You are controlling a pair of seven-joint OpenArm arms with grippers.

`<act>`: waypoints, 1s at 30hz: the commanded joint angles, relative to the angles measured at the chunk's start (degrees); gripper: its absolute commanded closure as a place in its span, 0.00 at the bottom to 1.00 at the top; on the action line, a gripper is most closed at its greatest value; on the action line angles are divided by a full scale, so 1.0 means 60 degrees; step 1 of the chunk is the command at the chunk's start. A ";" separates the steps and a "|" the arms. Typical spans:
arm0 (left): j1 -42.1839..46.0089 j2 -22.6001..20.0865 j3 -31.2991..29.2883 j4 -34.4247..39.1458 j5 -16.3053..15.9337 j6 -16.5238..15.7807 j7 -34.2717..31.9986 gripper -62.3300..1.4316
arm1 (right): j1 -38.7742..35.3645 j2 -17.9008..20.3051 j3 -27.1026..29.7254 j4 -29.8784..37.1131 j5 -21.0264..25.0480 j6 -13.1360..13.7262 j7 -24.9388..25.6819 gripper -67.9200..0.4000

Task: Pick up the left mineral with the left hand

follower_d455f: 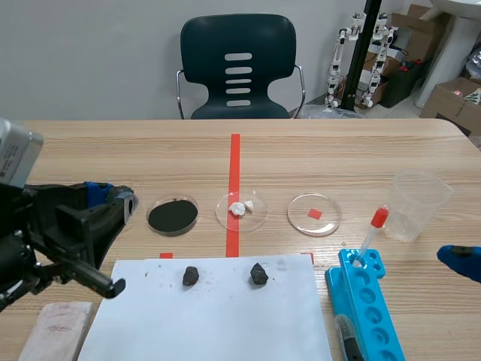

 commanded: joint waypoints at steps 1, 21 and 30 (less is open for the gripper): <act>0.0178 0.0018 -0.0091 0.0251 -0.0025 -0.0291 -0.0419 0.84 | 0.0084 0.0047 0.0007 0.0222 0.0062 -0.0029 0.0135 0.00; 0.0969 0.0018 -0.0219 0.0266 0.1596 -0.1126 -0.1643 0.84 | 0.0084 0.0047 0.0007 0.0222 0.0062 -0.0029 0.0135 0.00; 0.0969 0.0018 -0.0219 0.0266 0.1599 -0.1126 -0.1639 0.84 | 0.0084 0.0047 0.0007 0.0222 0.0062 -0.0029 0.0135 0.00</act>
